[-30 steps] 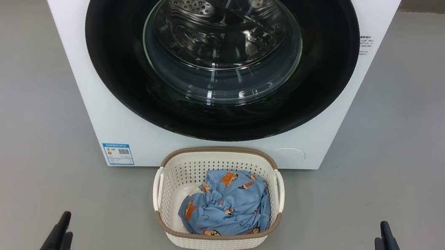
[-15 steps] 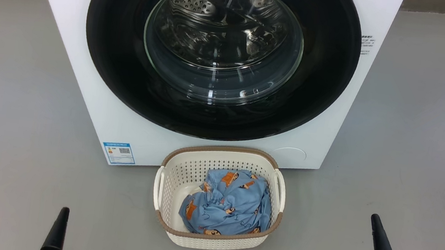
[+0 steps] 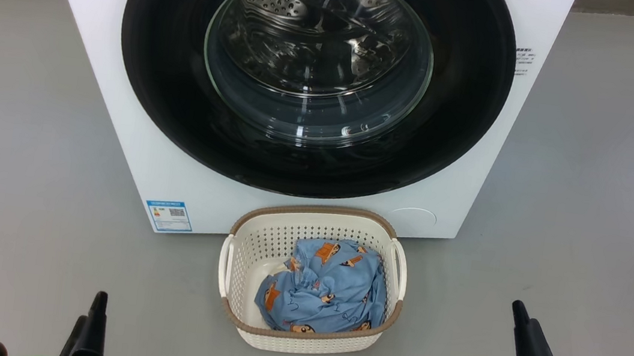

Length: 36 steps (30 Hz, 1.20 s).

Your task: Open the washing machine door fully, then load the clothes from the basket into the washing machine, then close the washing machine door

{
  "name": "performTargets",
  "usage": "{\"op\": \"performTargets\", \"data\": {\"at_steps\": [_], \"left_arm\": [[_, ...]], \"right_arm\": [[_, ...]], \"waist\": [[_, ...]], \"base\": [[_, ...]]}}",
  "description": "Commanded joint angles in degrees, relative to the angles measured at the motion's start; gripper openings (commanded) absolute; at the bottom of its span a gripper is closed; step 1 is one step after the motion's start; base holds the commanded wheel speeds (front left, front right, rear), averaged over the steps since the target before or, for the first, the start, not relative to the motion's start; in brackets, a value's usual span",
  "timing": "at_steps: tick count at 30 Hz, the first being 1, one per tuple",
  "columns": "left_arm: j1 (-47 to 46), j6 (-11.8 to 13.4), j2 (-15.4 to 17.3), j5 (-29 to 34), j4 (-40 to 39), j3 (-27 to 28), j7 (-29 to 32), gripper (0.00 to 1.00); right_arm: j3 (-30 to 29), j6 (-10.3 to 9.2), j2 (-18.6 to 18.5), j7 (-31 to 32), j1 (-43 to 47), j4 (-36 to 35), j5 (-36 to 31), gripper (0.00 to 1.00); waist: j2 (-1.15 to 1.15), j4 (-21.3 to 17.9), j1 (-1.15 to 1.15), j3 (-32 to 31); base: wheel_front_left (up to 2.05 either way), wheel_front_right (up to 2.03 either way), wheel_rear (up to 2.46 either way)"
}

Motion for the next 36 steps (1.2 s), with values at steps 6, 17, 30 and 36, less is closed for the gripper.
{"op": "performTargets", "data": {"at_steps": [6, 17, 30, 36], "left_arm": [[-0.8, 0.8, 1.1, 7.8, -2.4, 0.2, -1.6, 1.00], [0.0, 1.2, 1.3, 19.9, -3.2, 0.2, -3.4, 1.00], [1.2, 1.2, 1.4, 29.8, -3.1, 0.3, -5.5, 1.00], [1.5, 1.1, 1.5, 34.6, -2.9, 0.7, -6.5, 1.00]], "right_arm": [[1.7, -0.03, -1.1, -1.5, -2.3, -1.7, -6.3, 1.00], [2.7, -0.04, -1.8, -3.3, -2.2, -1.3, -14.5, 1.00], [3.9, -0.04, -2.8, -5.3, -2.3, -0.5, -23.2, 1.00], [4.4, -0.05, -3.1, -6.3, -2.3, -0.3, -27.4, 1.00]], "waist": [[0.00, -0.1, 0.00, 0.3], [0.00, -0.1, 0.00, 0.1], [0.00, 0.1, 0.00, -0.1], [0.00, 0.0, 0.00, -0.2]], "base": [[0.00, 0.00, 0.00], [0.00, 0.00, 0.00], [0.00, 0.00, 0.00], [0.00, 0.00, 0.00]]}}
